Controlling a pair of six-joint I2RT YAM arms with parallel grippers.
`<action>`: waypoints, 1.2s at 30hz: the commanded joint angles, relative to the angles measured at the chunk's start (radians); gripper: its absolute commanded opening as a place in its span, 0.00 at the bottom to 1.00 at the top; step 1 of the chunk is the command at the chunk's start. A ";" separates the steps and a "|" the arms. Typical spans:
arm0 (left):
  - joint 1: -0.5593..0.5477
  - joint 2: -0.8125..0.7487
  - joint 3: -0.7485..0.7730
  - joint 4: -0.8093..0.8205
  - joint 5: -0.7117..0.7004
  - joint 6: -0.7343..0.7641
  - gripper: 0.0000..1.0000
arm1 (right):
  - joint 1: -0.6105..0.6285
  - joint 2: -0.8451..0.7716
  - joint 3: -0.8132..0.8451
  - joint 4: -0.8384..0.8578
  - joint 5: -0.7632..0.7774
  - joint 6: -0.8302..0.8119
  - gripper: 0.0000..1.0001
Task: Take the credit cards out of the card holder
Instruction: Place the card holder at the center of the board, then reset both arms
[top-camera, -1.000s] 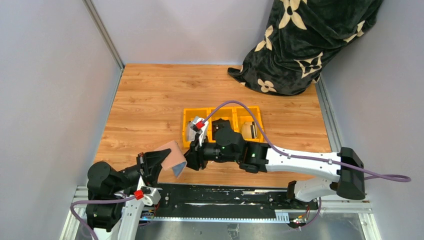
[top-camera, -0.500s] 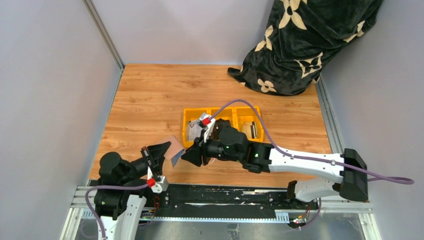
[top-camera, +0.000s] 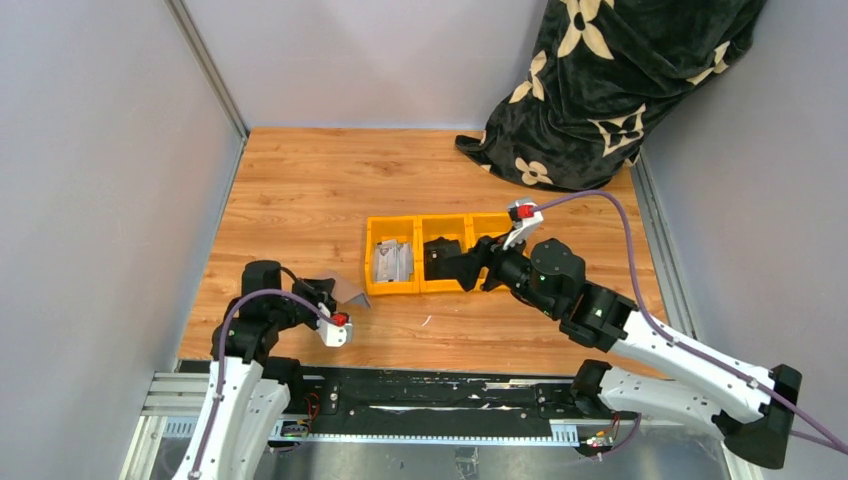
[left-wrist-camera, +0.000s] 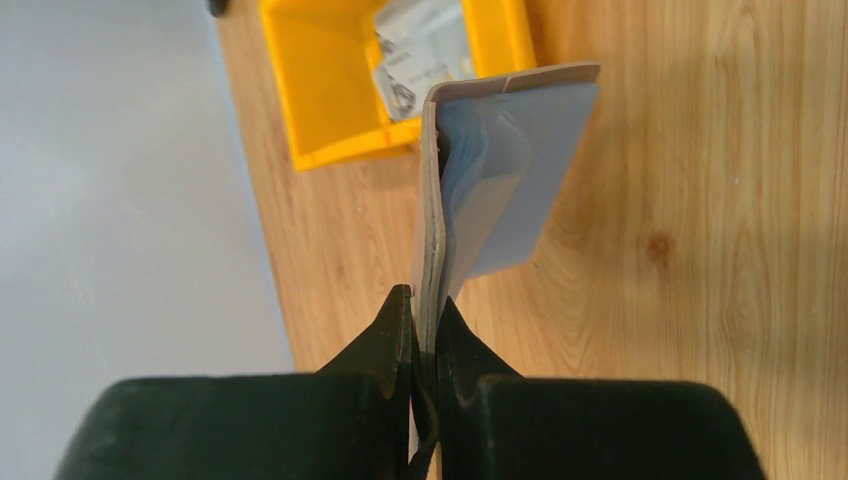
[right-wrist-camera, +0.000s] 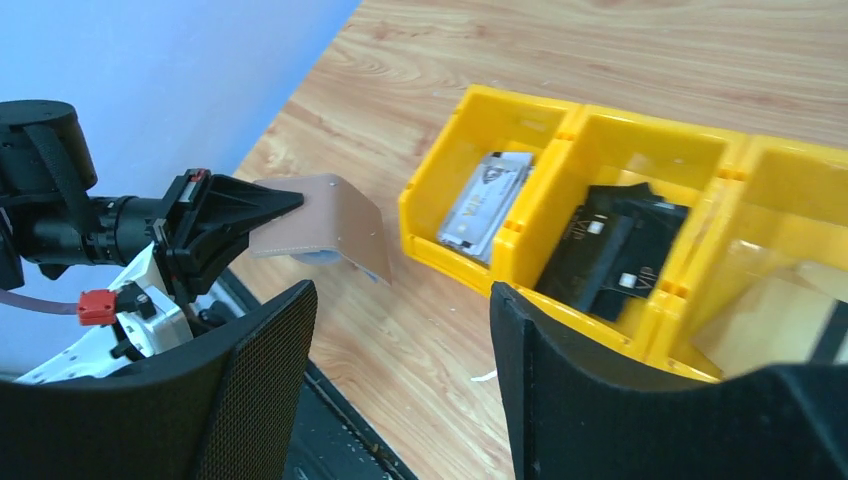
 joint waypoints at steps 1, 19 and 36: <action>0.004 0.121 0.015 -0.002 -0.135 0.140 0.00 | -0.048 -0.076 -0.019 -0.129 0.092 0.012 0.68; -0.020 0.479 -0.026 0.429 -0.459 -0.033 0.58 | -0.101 -0.121 -0.016 -0.236 0.188 -0.009 0.81; 0.160 0.697 0.324 0.367 -0.252 -0.974 1.00 | -0.270 -0.260 -0.119 -0.337 0.518 -0.156 0.85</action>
